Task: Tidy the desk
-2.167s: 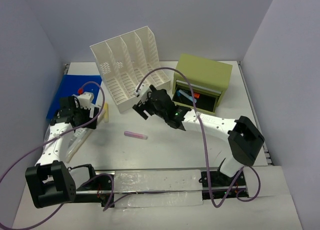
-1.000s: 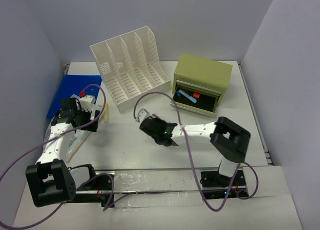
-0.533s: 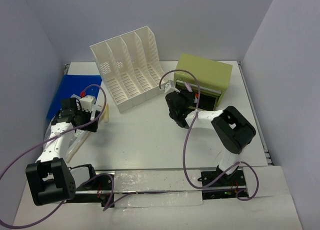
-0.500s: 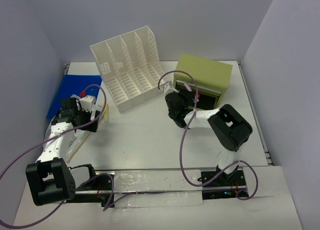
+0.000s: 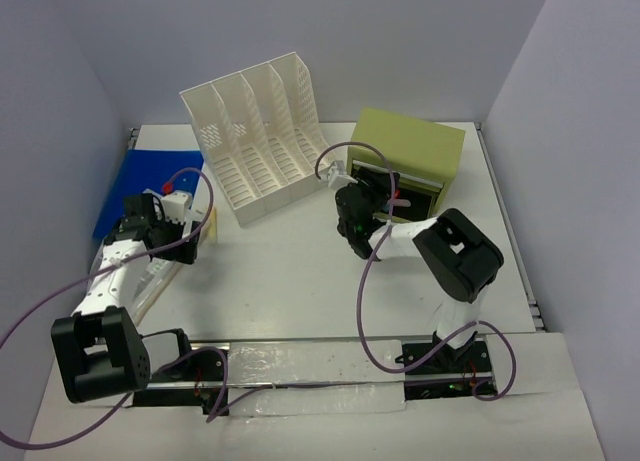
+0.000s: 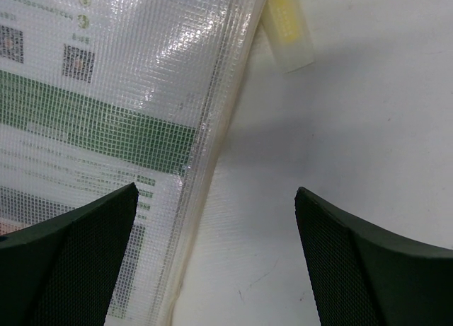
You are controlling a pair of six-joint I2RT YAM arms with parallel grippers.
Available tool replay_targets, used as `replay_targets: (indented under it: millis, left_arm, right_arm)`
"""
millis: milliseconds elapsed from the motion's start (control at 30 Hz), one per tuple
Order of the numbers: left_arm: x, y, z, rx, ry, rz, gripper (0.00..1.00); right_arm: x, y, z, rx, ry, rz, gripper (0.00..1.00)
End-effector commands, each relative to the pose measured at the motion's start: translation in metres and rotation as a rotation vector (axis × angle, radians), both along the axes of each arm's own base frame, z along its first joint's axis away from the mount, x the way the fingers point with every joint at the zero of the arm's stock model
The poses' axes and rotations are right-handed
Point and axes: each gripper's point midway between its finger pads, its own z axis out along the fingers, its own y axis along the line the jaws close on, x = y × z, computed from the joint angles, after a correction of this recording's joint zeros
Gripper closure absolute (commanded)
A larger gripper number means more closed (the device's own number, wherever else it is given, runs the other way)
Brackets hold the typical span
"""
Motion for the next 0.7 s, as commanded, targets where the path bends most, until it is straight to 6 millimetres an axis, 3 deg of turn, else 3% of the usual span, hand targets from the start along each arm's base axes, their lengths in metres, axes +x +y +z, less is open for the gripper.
replay_targets:
  millis: [0, 233, 367, 500, 667]
  left_arm:
    - [0.021, -0.008, 0.023, -0.052, -0.044, -0.03, 0.02]
    - [0.049, -0.031, 0.046, -0.145, -0.068, -0.088, 0.06]
    - [0.077, -0.046, 0.038, -0.144, -0.03, -0.112, 0.11]
    - [0.115, -0.045, 0.029, -0.124, -0.019, -0.051, 0.15]
    - [0.149, -0.045, 0.014, -0.131, -0.023, 0.001, 0.25]
  right_arm:
    - [-0.007, 0.002, 0.028, 0.129, -0.1, -0.012, 0.27]
    - [-0.029, 0.031, 0.03, 0.333, -0.101, 0.038, 0.27]
    - [-0.047, 0.051, 0.031, 0.433, -0.09, 0.073, 0.27]
    - [-0.061, 0.063, 0.024, 0.446, -0.082, 0.086, 0.27]
    - [-0.069, 0.064, 0.008, 0.428, -0.06, 0.064, 0.28]
